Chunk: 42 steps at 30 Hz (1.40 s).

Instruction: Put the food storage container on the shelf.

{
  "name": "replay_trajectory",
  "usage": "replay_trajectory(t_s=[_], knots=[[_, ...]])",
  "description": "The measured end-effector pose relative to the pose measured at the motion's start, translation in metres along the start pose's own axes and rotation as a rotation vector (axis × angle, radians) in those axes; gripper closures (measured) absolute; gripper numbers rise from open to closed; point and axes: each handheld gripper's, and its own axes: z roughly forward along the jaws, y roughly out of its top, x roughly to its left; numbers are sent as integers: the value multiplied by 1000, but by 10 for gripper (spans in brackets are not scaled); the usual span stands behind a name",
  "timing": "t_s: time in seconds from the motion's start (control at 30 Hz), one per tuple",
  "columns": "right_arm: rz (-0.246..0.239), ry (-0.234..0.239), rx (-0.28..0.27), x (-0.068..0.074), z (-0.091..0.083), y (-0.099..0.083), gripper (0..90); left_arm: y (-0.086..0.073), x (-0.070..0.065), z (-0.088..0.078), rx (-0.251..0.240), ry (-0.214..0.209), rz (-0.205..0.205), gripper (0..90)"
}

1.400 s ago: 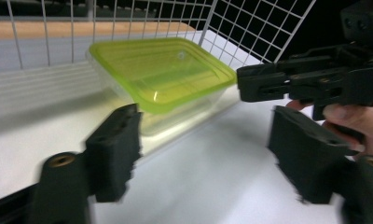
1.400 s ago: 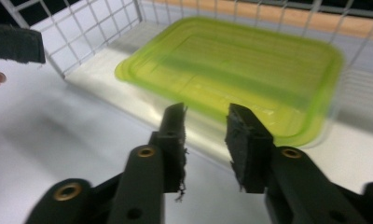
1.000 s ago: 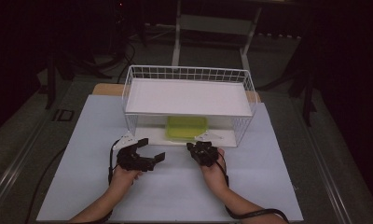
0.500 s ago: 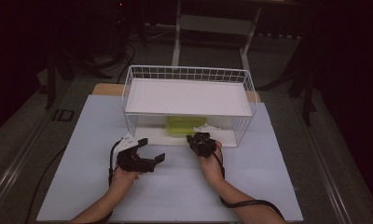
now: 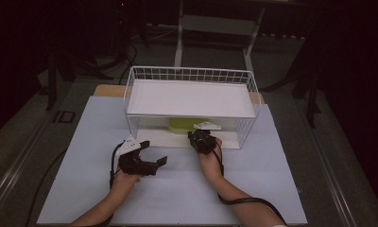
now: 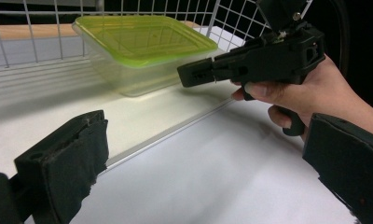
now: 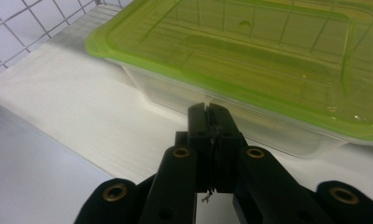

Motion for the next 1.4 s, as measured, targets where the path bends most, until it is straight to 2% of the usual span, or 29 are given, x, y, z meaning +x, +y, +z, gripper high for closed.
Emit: replay_trajectory(t_s=[0.2,0.4,0.43,0.5,0.57,0.63,0.67,0.7,0.77,0.8,0.93,0.97,1.0,1.03,1.1,1.17,1.3,1.37,1.4], knots=[[4,6,4,0,1,-1,878,0,-1,1,2,1,4,8],[-5,32,-3,5,-8,0,847,1,-2,2,3,11,22,8],[-14,36,-19,8,-17,1,830,1,-3,2,-4,14,34,8],[-25,33,-35,8,-22,2,818,2,-4,2,-8,8,44,8],[-5,49,-44,8,-28,1,798,2,-4,3,-7,-2,50,8],[-20,51,-52,10,-33,1,746,3,-7,4,-10,-27,75,8],[-29,53,-59,11,-36,0,699,3,-8,4,-12,-30,77,8],[-29,53,-59,11,-36,0,699,3,-8,4,-12,-30,77,8],[-40,50,-66,12,-42,0,616,4,-9,5,-14,-34,80,8],[-34,57,-72,11,-44,0,556,4,-10,5,-14,-38,77,8],[-29,73,-74,9,-49,-3,426,5,-12,6,-11,-46,79,8],[-29,73,-74,9,-49,-3,426,5,-12,6,-11,-46,79,8],[-31,81,-70,9,-50,-3,378,6,-12,6,-13,-49,81,8],[-23,123,-65,8,-52,-4,329,7,-12,6,-11,-51,80,8],[-36,143,-56,7,-54,-5,290,8,-14,7,-9,-52,82,8],[-26,159,-67,5,-57,-6,261,9,-15,6,-11,-54,82,8],[-10,194,-53,1,-58,-7,189,14,-17,5,1,-66,94,8],[-15,185,-42,0,-59,-8,173,15,-19,3,-1,-77,87,8],[-17,199,-41,-1,-59,-8,162,16,-19,3,1,-84,85,8]])
